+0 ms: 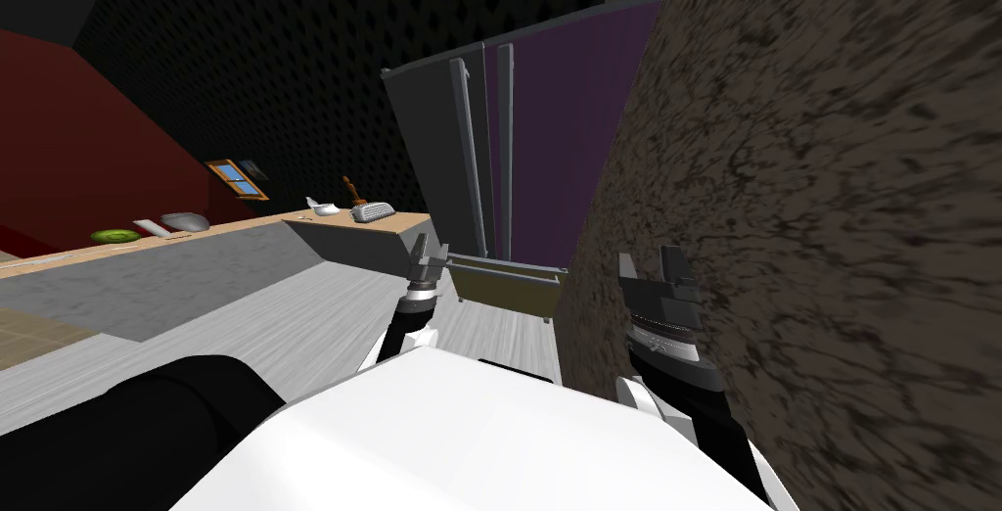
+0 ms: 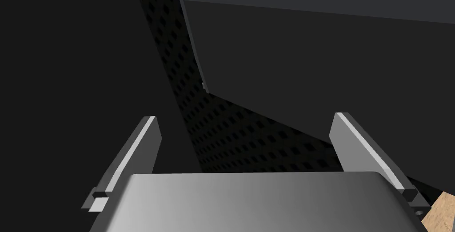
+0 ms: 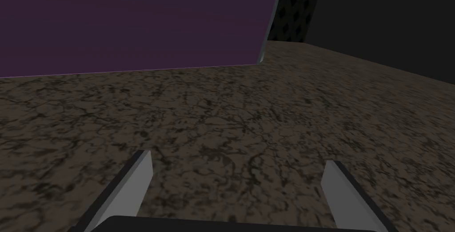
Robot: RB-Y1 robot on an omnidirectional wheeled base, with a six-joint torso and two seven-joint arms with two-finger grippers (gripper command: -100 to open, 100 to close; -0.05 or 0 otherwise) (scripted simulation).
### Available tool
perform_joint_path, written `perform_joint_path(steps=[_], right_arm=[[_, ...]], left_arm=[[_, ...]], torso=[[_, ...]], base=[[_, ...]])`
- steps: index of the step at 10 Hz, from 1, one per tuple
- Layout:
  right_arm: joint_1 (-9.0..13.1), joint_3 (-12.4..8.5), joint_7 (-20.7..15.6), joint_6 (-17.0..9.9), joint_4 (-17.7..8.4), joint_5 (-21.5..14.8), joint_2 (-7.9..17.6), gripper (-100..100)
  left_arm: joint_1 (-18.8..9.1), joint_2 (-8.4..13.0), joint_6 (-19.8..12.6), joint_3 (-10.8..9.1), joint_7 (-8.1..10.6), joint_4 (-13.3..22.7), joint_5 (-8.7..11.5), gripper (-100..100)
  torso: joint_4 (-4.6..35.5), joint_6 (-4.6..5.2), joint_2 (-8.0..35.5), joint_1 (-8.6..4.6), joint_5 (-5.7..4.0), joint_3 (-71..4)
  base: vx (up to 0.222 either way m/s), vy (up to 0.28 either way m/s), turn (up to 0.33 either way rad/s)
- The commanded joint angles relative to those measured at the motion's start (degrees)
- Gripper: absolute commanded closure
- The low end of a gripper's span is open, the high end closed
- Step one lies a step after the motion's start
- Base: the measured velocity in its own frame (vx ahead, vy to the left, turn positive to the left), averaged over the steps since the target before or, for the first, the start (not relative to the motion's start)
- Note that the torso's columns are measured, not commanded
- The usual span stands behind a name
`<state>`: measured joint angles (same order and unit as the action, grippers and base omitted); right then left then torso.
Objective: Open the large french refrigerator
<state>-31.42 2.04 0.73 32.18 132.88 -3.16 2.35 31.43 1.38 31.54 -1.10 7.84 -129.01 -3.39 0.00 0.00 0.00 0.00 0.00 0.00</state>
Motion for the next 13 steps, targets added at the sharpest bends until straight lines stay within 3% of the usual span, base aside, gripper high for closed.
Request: perform_joint_path(steps=[1,9,10,13], right_arm=[[0.0,0.0,0.0,0.0,0.0,0.0,0.0,0],[0.0,0.0,0.0,0.0,0.0,0.0,0.0,0],[0.0,0.0,0.0,0.0,0.0,0.0,0.0,0],[0.0,0.0,0.0,0.0,0.0,0.0,0.0,0]], left_arm=[[0.0,0.0,0.0,0.00,0.00,0.0,0.0,0],[0.0,0.0,0.0,0.00,0.00,0.0,0.0,0],[-0.5,2.1,1.3,0.02,-0.21,2.6,0.1,-100],[-1.4,4.1,3.4,0.07,-0.56,7.0,0.1,-100]], torso=[[2.3,0.00,2.3,0.00,0.00,-4.7],[35.4,0.00,35.4,0.00,0.00,-70.7],[39.6,0.00,39.6,0.00,0.00,-79.2],[42.2,0.00,42.1,0.00,0.00,-84.6]], base=[[0.000,0.000,0.000],[0.000,0.000,0.000],[0.044,0.000,-0.013],[0.069,0.001,-0.013]])
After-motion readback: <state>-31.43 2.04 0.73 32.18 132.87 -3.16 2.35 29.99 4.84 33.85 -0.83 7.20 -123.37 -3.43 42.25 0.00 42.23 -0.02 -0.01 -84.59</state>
